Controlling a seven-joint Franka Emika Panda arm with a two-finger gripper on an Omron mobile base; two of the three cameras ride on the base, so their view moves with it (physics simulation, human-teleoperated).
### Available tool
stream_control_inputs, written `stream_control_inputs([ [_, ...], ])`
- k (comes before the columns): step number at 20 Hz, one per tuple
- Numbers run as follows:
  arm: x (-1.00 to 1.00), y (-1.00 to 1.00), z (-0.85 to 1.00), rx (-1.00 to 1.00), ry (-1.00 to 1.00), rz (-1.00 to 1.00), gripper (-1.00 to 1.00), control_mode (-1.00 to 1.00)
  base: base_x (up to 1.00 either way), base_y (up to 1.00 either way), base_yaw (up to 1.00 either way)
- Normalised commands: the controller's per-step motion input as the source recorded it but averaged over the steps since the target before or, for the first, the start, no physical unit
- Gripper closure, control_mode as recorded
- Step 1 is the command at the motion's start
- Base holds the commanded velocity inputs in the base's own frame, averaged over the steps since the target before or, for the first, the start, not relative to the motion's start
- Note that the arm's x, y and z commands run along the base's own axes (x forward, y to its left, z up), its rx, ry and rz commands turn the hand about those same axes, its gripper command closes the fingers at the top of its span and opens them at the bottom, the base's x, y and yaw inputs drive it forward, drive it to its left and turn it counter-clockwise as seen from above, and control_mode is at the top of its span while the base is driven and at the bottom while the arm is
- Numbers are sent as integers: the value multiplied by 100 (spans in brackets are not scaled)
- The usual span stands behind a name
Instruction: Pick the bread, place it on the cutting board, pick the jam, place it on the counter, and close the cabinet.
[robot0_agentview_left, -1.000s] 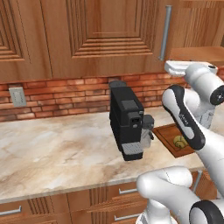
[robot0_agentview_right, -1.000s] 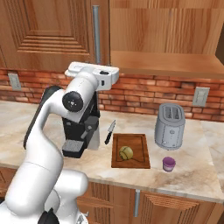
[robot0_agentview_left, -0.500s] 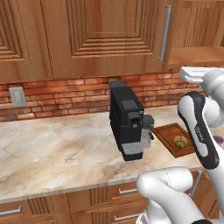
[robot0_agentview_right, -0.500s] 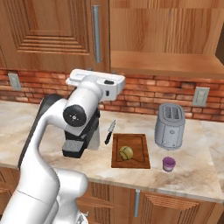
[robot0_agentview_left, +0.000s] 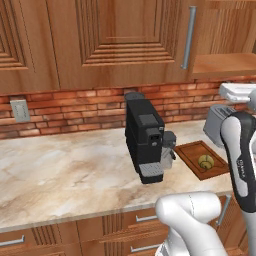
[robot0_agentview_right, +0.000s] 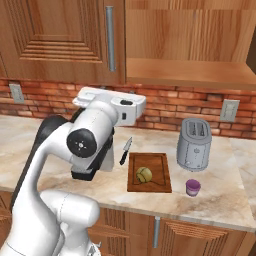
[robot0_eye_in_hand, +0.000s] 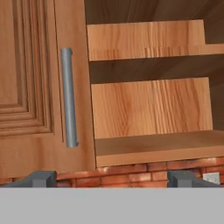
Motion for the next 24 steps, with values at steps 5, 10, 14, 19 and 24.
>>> stream_control_inputs([
  [5,-47,-10,6,0,13,0,-100,-100,0,0,0],
  [10,-40,-14,2,0,7,0,-100,-100,0,0,0],
  [14,-30,-19,0,0,0,0,-100,-100,0,0,0],
  [19,-29,-17,2,0,0,0,-100,-100,0,0,0],
  [24,-32,-18,14,0,0,0,-100,-100,0,0,0],
])
